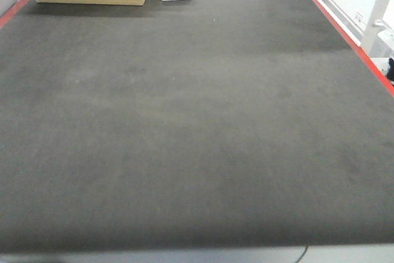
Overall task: Move and align brake pads A on conveyor
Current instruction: 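Turn the base to face along the black conveyor belt, then lower the left gripper's brake pad onto the belt and release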
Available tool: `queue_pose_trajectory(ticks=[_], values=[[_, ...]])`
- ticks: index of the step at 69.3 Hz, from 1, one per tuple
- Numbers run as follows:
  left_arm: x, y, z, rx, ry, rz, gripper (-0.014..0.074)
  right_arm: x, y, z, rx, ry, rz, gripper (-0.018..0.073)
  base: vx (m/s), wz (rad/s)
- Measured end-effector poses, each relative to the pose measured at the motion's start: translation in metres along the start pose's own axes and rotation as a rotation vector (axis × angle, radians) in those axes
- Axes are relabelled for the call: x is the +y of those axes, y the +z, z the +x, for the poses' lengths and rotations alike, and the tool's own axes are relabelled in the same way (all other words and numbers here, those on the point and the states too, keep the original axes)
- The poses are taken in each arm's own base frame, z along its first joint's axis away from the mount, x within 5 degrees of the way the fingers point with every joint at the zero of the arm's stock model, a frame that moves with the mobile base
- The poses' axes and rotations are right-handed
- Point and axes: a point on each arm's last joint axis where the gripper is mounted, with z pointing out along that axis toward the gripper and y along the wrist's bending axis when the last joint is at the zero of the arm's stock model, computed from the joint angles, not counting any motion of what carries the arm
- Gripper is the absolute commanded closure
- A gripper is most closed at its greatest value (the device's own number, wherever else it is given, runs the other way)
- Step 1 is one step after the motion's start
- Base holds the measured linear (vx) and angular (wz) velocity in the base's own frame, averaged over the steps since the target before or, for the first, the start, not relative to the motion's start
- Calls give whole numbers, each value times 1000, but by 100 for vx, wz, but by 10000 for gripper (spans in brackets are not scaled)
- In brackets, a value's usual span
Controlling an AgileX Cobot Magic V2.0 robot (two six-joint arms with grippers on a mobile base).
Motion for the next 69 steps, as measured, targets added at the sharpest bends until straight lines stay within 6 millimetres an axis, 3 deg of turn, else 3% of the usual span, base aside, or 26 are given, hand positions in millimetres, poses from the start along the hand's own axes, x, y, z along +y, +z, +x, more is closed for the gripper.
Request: queue_pose_trajectory(ticks=[43,69], values=[[0,0,0,-1,0,0,603,0,0,0,1,0,0,569,30,0],[0,0,0,-1,0,0,603,0,0,0,1,0,0,569,11,2]])
